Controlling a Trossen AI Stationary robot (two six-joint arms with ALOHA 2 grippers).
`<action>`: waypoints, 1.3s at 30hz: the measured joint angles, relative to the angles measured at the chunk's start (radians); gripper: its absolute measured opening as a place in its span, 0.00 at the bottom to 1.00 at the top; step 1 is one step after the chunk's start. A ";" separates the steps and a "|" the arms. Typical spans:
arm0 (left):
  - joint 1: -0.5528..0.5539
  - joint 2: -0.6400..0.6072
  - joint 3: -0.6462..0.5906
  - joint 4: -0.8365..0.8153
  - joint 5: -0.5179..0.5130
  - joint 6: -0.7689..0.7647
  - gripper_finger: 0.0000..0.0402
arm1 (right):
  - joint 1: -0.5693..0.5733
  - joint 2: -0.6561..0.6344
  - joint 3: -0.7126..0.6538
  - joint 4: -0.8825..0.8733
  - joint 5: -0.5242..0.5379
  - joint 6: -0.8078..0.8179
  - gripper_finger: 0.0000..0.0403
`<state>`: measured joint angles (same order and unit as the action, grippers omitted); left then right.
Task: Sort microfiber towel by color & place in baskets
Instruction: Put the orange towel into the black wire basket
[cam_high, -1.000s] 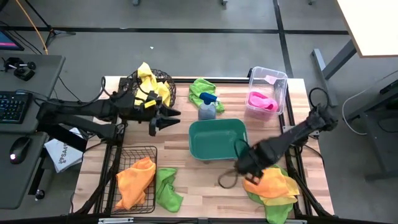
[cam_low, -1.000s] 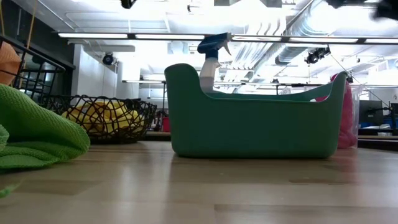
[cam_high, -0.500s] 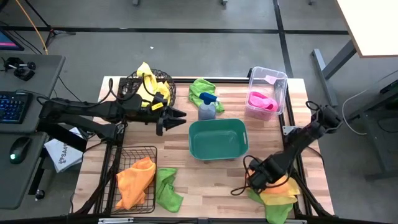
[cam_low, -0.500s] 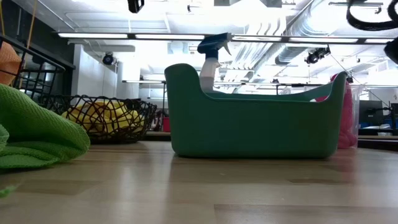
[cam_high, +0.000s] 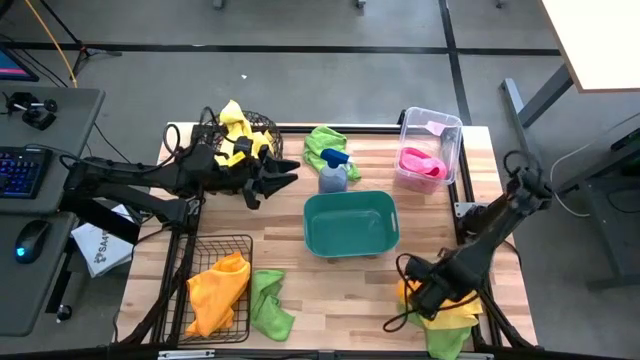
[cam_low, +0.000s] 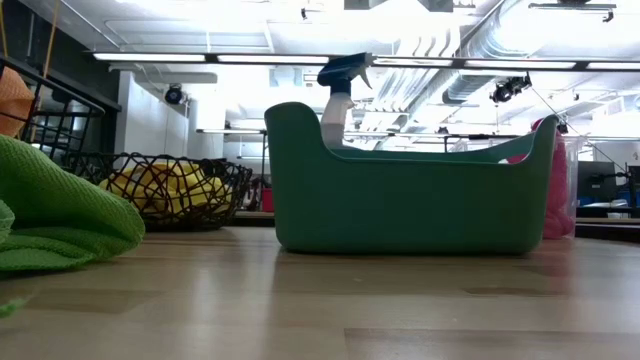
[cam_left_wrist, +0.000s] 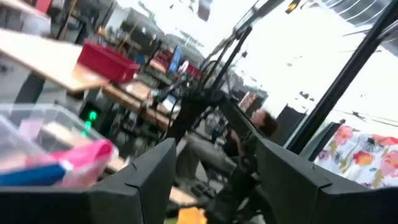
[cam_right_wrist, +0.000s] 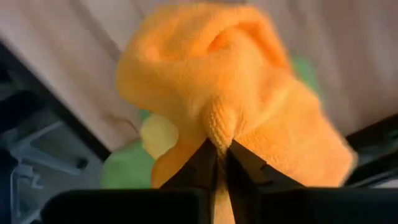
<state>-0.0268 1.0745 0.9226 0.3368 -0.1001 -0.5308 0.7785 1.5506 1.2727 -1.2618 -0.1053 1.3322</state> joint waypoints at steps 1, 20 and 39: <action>0.001 0.000 0.000 0.014 -0.001 0.012 0.53 | 0.003 -0.011 0.054 -0.050 0.034 -0.017 0.03; -0.010 -0.123 0.000 -0.015 0.123 0.123 0.53 | -0.240 -0.051 0.539 0.260 0.645 -0.775 0.00; -0.010 -0.241 0.000 -0.022 0.067 0.104 0.53 | -0.539 0.464 0.391 1.675 -0.046 -1.128 0.00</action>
<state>-0.0368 0.8332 0.9226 0.3146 -0.0327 -0.4266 0.2398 2.0149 1.6634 0.4127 -0.1513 0.2047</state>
